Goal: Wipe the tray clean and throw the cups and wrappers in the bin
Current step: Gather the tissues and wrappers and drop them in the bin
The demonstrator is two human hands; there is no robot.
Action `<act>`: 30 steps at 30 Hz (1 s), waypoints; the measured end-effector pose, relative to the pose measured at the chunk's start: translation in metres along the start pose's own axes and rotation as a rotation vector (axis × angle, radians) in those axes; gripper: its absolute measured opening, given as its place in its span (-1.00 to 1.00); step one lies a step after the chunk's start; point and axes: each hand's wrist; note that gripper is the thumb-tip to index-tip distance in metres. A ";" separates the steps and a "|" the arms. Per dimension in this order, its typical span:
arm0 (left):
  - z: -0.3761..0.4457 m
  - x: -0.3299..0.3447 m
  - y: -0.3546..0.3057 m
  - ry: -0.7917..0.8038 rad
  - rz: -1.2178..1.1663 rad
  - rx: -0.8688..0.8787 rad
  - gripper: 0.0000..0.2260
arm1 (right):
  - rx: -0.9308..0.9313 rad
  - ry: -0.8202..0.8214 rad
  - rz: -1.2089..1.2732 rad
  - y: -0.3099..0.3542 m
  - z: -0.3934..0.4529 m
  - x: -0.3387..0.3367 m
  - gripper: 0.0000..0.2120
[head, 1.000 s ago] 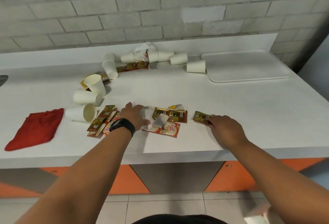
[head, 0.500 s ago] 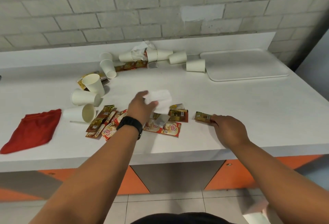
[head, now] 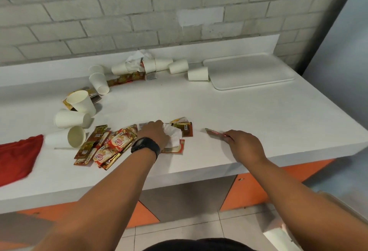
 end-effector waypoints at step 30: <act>-0.188 0.138 -0.396 0.619 -0.615 0.262 -0.72 | 1.468 -0.007 0.744 -0.355 -0.220 -0.074 -0.89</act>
Point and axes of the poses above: each hand's wrist, its own z-axis towards the middle knuckle, its own x-axis out of the palm, y = z × x, and after that the axes turned 13 degrees about -y, right-handed
